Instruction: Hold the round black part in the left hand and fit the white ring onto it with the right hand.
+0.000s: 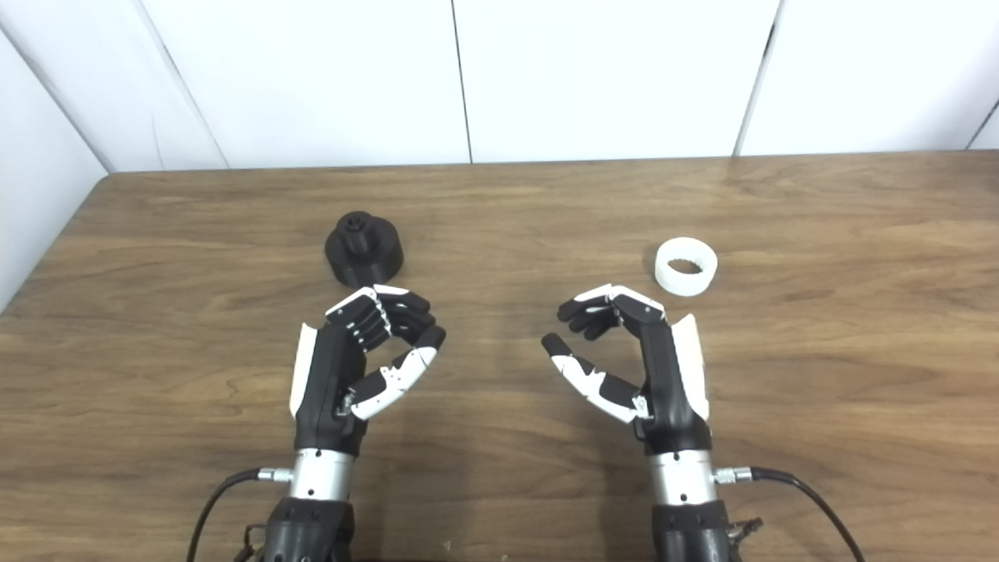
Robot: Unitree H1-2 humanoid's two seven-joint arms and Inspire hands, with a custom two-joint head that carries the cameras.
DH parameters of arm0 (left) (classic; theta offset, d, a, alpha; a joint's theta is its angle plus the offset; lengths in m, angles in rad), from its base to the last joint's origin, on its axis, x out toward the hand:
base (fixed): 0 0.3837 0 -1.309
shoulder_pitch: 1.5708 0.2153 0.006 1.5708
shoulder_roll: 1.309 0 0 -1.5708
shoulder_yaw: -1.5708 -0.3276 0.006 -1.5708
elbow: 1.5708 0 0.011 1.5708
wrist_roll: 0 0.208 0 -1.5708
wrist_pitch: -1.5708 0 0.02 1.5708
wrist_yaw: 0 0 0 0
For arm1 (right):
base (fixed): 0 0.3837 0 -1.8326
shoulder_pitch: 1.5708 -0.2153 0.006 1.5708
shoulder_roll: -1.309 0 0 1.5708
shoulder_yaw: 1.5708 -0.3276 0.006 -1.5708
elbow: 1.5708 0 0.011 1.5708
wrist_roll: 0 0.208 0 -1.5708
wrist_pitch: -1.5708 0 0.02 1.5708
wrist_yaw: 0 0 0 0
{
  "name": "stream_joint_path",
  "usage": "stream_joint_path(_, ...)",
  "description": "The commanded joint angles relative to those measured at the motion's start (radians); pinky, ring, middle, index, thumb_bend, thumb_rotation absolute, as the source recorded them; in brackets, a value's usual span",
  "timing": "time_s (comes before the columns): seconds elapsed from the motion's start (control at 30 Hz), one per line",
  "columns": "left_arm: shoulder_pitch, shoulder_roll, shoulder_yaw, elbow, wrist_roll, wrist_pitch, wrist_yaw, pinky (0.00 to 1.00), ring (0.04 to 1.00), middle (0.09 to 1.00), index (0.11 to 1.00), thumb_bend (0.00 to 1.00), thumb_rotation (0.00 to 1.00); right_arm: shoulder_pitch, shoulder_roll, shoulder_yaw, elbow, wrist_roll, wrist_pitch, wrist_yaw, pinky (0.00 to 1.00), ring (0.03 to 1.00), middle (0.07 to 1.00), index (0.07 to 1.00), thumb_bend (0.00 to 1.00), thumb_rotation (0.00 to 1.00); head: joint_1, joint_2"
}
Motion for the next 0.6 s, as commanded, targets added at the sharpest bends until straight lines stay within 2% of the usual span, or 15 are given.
stream_joint_path(0.0,0.033,-0.007,0.001,-0.043,0.009,-0.019,0.003,0.39,0.468,0.495,0.483,0.51,0.00,0.065,0.098,-0.001,-0.034,-0.008,-0.009,-0.010,0.43,0.510,0.565,0.491,0.49,0.16,0.001,0.001)
stream_joint_path(0.47,0.029,-0.009,-0.001,-0.039,0.006,-0.021,0.001,0.38,0.464,0.495,0.483,0.51,0.00,0.061,0.092,-0.001,-0.029,0.007,-0.011,-0.001,0.42,0.507,0.570,0.492,0.49,0.16,0.010,-0.003)
stream_joint_path(0.53,0.030,-0.010,-0.002,-0.040,0.007,-0.020,0.001,0.38,0.463,0.495,0.483,0.51,0.00,0.061,0.092,-0.002,-0.030,0.006,-0.009,-0.002,0.42,0.505,0.569,0.492,0.49,0.16,0.040,-0.009)
stream_joint_path(0.57,0.030,-0.012,-0.005,-0.038,0.011,-0.023,0.002,0.38,0.465,0.496,0.483,0.51,0.00,0.062,0.090,-0.004,-0.031,0.007,-0.009,-0.002,0.42,0.502,0.566,0.492,0.49,0.16,0.091,-0.019)
